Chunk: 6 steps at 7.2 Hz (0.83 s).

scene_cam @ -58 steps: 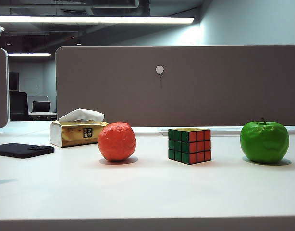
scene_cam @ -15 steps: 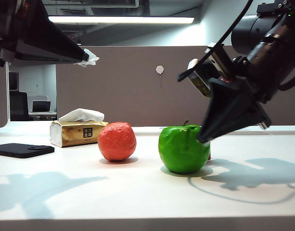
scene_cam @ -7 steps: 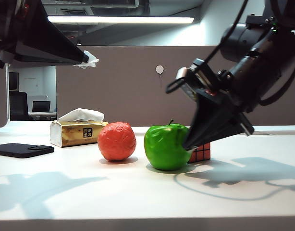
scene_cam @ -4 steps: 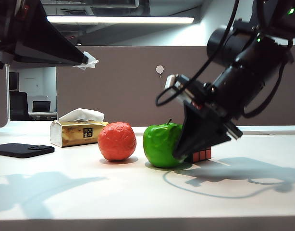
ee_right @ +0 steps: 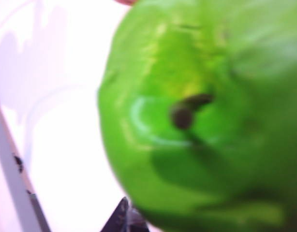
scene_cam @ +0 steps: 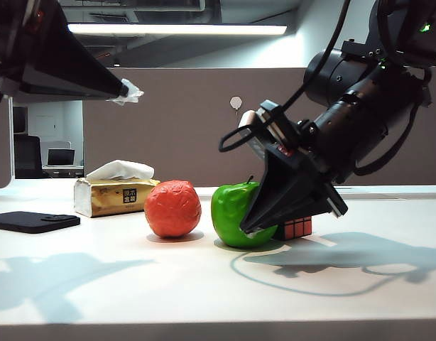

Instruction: Move all the fruits on the tabletop near the face of the Rubik's cube that has the color most similar to each fruit.

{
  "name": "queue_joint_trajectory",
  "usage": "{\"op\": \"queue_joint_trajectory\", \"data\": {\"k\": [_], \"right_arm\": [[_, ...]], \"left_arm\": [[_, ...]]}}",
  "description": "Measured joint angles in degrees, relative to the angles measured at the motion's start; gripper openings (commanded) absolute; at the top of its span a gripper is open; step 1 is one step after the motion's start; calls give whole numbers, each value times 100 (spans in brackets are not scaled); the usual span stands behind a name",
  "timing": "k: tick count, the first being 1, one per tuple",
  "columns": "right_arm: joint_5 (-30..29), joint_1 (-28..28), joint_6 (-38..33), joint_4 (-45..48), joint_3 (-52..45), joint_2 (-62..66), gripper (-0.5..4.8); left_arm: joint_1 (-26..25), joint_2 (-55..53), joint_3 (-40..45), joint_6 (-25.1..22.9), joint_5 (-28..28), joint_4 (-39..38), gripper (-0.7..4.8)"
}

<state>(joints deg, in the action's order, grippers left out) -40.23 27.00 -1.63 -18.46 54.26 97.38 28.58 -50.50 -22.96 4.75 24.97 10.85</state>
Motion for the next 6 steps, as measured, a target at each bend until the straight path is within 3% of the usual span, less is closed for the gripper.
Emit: {"op": "queue_joint_trajectory", "data": {"k": [3,5,6], "right_arm": [[-175,0,-13,-103,81,-4,-1],[-496,2,175,-647,435,-713,-1],[1027,-2,234,-706,476,-2035,-1]], "left_arm": [[-2,-46,0,-87,-793,118,-5],[-39,-229,0,-466,-979,330,-5],[-52,-1270,-24,-507,-981,1204,-5]]}}
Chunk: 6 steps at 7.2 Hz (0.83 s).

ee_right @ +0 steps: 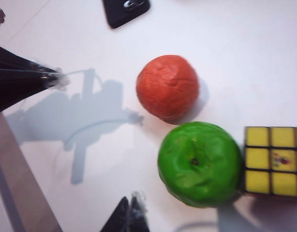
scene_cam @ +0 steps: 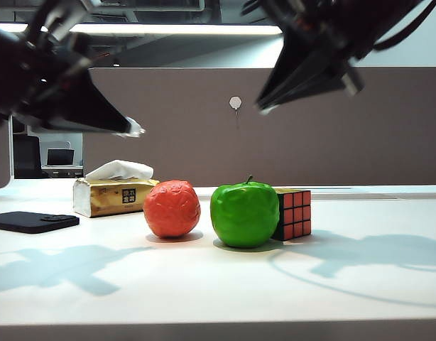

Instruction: Move all the fruits on the tabletop near the face of the Rubik's cube that has the color most similar to each fruit.

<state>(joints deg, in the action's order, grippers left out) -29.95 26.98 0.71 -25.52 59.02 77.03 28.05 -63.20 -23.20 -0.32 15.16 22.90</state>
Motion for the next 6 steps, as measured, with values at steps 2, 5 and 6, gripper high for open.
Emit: {"op": "queue_joint_trajectory", "data": {"k": [2,5,6], "right_arm": [[192,4,-24,-1460,-17,-977,-1],[190,4,37,-1593,-17,-977,-1],[195,4,46,-1591,-17,-977,-1]], "left_arm": [[-295,-1989,-1539,-138,-111,1121,-5],[-369,-2369,-1904,-468,-332,614,-5],[-402,-2304,-1904,-487,-380,385,-5]]}}
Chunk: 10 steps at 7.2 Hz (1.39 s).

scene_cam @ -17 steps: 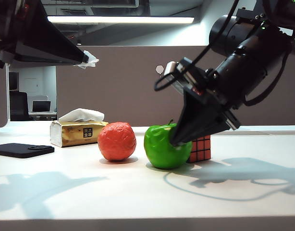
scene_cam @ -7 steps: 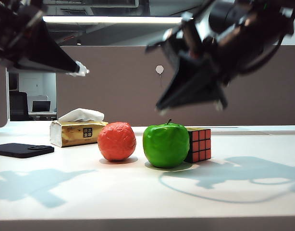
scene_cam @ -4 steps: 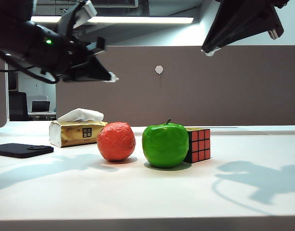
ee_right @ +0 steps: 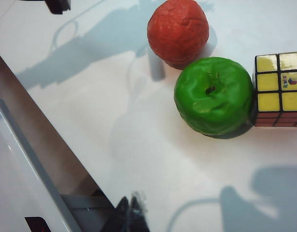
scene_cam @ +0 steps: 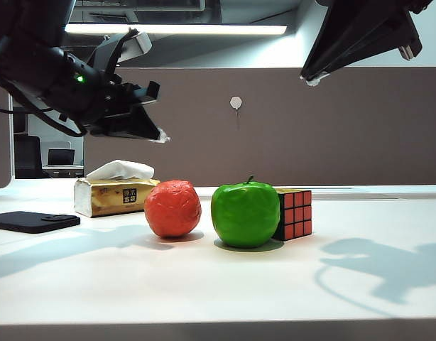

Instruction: Move all the fruits on the tabletop near the face of the Rubik's cube that has the color most similar to each fruit.

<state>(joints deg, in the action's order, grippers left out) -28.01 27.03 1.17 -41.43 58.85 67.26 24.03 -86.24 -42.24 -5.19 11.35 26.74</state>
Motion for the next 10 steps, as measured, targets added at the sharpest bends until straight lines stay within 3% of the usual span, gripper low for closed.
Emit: {"op": "queue_joint_trajectory", "data": {"k": [1,2,3,4,6,7,8,10], "right_arm": [[520,-4,13,173,0,2,-1],[588,-2,15,374,0,2,-1],[638,-2,15,518,0,2,-1],[640,-2,-37,557,0,2,-1],[498,0,-103,542,0,2,-1],[472,0,-114,439,0,2,-1],[461,0,-116,304,0,4,-1],[459,2,-114,295,0,7,-1]], "left_arm": [[-111,1010,0,-570,-2,-1685,-5],[-181,1377,0,-669,-4,-2356,-5],[-173,1432,0,-684,20,-2540,-5],[-173,1408,0,-708,39,-2616,-5],[-173,957,-24,-804,44,-1255,-5],[-173,411,-247,-796,216,-944,-5],[-173,-243,-396,-728,435,-951,-5],[-173,-463,-706,-531,645,-809,-5]]}}
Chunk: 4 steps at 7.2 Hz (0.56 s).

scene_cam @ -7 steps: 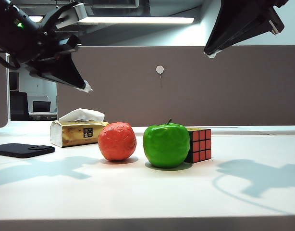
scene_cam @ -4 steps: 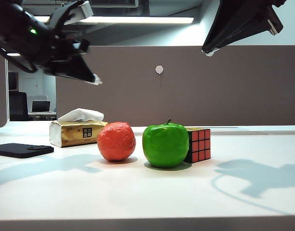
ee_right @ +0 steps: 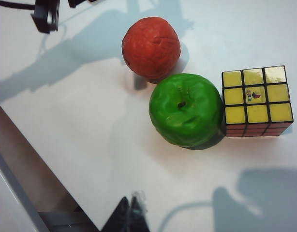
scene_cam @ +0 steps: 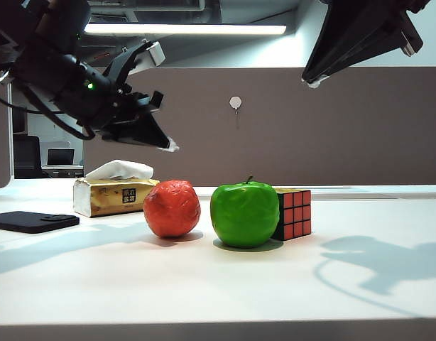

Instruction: Move all the fruits on the tabletop near the face of the Rubik's cube that has the color most similar to each fruit.

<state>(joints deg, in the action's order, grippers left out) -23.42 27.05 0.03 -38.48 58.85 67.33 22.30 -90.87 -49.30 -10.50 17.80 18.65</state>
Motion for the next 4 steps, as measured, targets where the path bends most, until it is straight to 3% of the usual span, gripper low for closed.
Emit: {"op": "queue_joint_trajectory", "data": {"k": [4], "right_arm": [[-417,4,-153,-522,0,74,-1]], "left_arm": [[-2,-529,-280,85,238,-116,-5]]}}
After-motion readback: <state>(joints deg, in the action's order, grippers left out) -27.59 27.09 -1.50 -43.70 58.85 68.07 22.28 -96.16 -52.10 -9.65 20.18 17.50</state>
